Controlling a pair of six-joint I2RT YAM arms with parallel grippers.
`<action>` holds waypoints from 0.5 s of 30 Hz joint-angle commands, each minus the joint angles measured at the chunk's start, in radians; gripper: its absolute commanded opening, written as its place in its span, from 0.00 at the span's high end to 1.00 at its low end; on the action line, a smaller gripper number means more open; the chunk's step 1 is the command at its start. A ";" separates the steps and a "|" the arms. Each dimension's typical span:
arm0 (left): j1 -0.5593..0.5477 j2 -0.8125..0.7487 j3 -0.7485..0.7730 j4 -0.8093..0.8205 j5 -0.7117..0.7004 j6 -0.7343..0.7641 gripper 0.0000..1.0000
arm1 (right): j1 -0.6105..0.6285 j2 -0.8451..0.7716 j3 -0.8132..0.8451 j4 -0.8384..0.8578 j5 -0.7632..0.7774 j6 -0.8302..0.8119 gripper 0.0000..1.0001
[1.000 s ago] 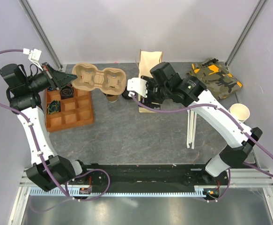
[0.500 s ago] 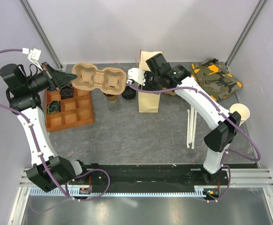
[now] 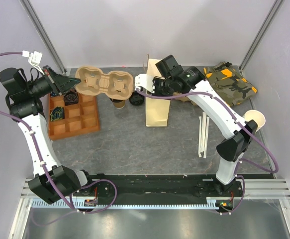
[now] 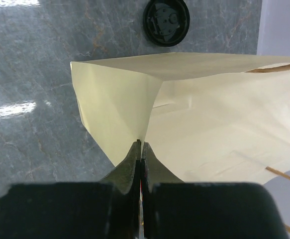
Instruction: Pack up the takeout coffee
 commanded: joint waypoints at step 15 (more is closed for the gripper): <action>0.016 -0.011 0.051 0.076 0.011 -0.078 0.98 | 0.305 -0.300 -0.285 -0.047 -0.022 0.294 0.64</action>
